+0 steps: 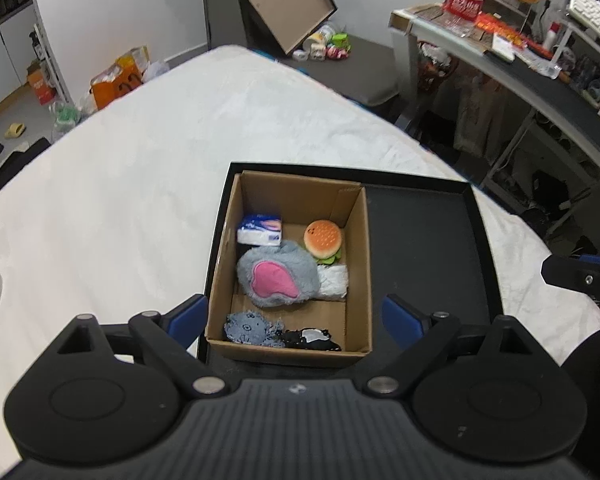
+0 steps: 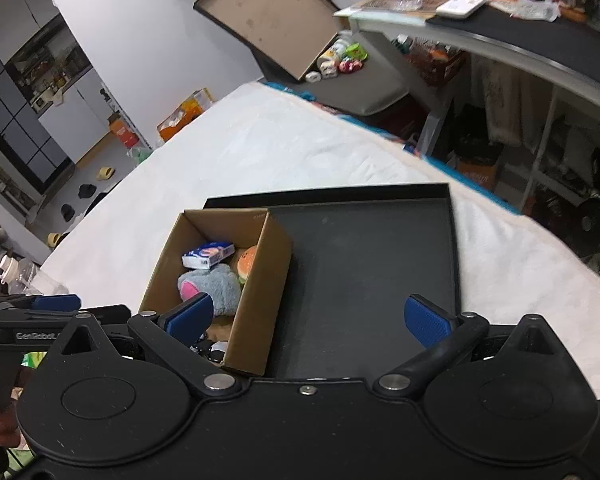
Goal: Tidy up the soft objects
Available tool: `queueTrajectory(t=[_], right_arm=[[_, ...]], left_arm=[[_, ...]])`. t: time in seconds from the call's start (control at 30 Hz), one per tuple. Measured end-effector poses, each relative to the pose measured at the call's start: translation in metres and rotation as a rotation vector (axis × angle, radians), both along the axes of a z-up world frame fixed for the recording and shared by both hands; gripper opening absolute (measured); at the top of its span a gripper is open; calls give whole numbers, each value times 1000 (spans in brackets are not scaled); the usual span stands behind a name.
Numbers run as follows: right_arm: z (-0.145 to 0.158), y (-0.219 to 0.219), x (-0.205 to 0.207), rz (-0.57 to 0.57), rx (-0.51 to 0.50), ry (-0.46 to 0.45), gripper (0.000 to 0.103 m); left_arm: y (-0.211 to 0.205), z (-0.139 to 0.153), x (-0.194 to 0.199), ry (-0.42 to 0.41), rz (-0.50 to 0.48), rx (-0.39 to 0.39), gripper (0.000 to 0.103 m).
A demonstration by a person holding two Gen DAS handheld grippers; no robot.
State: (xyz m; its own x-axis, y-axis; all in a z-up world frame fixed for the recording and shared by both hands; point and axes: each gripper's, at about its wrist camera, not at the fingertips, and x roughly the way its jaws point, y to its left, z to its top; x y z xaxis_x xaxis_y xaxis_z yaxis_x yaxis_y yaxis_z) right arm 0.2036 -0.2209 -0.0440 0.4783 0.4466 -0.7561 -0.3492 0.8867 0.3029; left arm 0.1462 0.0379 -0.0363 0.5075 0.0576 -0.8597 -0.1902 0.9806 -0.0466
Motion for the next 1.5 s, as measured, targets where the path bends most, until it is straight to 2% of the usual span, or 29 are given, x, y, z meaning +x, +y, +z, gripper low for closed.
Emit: queueTrajectory(t=[0.17,0.23,0.73,0.83,1.1,1.5], right_arm=[[16,-8,-7,-2,-13,-20,103],[22,-12,-9,-6,7,1,103],[60,-11,-36,42,3,-56,103],[67,-11,-41,46,1,-75,103],[89,-4,-60,63,-60,-169,103],[81,0,-69,58,-82,-155,103]], left_arm=[[-4,21,-13,-50,4,0,94],[-5,28,-18,-66,12,7,94],[-16,69,-49,-144,-18,11,99],[-14,78,-56,-166,-15,-27,100],[-20,97,-69,-208,-7,14,103],[-26,101,-83,-235,-21,21,103]])
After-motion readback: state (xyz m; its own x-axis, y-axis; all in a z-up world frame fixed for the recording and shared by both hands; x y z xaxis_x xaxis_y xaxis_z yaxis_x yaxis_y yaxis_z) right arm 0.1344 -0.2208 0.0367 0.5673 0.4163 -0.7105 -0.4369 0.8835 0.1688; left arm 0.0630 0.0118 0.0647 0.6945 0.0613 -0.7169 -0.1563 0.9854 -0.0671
